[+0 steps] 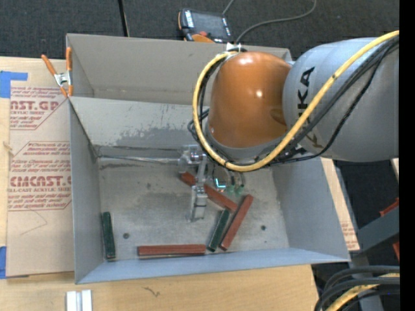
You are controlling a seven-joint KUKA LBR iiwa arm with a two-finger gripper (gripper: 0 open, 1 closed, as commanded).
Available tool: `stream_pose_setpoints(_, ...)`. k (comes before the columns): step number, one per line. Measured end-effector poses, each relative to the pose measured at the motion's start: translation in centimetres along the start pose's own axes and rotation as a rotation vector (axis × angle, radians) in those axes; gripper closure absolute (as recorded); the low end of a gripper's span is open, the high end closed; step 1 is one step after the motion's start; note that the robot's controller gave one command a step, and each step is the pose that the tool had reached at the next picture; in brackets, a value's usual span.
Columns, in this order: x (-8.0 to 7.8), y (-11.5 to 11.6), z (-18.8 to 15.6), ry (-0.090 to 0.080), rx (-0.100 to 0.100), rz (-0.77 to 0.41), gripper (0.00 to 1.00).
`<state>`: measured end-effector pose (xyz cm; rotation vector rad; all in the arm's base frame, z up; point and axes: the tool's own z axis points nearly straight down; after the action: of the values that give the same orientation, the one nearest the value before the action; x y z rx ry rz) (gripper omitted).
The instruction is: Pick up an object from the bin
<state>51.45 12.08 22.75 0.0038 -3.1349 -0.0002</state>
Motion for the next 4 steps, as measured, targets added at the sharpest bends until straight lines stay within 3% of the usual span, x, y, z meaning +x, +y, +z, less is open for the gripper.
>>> stream_pose_setpoints(1, 2.1, -9.1, 8.0, 0.002, 0.004, 0.005, 0.0)
stream_pose_setpoints(2, 1.2, -15.2, 15.8, -0.009, 0.001, -0.233, 0.0)
stream_pose_setpoints(3, 0.9, -15.1, 15.3, -0.019, 0.001, -0.232, 1.0)
stream_pose_setpoints(4, 1.3, -15.1, 15.8, -0.007, 0.0, -0.232, 0.0)
